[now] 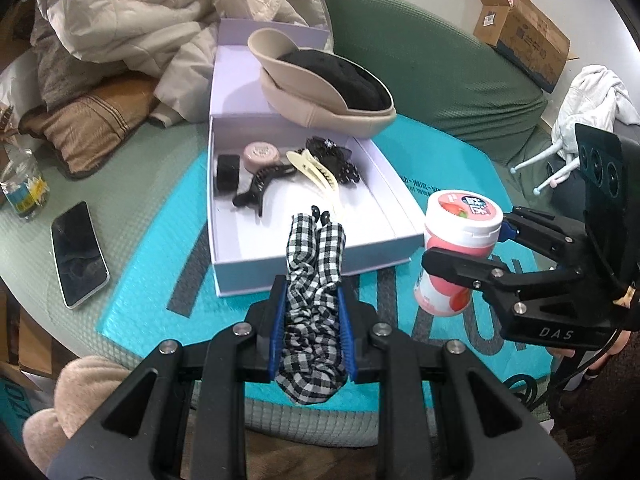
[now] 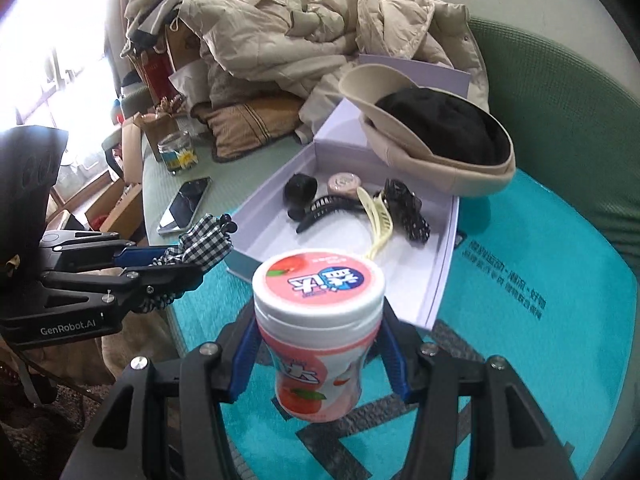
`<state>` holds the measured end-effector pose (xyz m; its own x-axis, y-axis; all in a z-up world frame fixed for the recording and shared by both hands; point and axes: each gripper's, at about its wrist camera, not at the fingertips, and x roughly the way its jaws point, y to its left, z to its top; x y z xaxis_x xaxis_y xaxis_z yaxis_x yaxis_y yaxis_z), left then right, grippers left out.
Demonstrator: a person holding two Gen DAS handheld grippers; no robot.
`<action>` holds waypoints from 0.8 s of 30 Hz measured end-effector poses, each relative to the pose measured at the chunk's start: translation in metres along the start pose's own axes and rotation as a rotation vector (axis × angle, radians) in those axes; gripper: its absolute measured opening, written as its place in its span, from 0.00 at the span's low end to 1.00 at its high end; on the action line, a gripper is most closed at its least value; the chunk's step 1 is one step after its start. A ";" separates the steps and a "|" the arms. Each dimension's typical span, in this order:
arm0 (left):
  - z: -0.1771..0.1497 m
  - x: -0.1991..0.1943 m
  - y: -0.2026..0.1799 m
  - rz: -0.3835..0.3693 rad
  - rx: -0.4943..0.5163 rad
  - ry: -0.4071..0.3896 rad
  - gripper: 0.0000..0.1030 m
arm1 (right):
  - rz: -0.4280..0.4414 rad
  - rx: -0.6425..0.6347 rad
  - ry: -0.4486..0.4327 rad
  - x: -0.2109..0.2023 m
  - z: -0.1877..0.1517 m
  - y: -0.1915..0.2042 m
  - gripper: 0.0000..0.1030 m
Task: Organize objects
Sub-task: 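Lift the scrunchie with the left tool while the right lifts the gum bottle upright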
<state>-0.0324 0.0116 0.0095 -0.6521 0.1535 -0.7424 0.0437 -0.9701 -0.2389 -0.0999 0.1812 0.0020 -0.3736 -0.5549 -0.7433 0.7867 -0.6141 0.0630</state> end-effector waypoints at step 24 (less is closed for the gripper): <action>0.047 0.038 0.009 0.001 0.048 0.066 0.21 | 0.041 -0.004 0.005 0.033 0.041 -0.024 0.53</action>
<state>-0.0928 0.0000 0.0085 -0.6008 0.1627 -0.7827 0.0072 -0.9779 -0.2088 -0.1513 0.1545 0.0027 -0.3388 -0.5764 -0.7437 0.8032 -0.5888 0.0904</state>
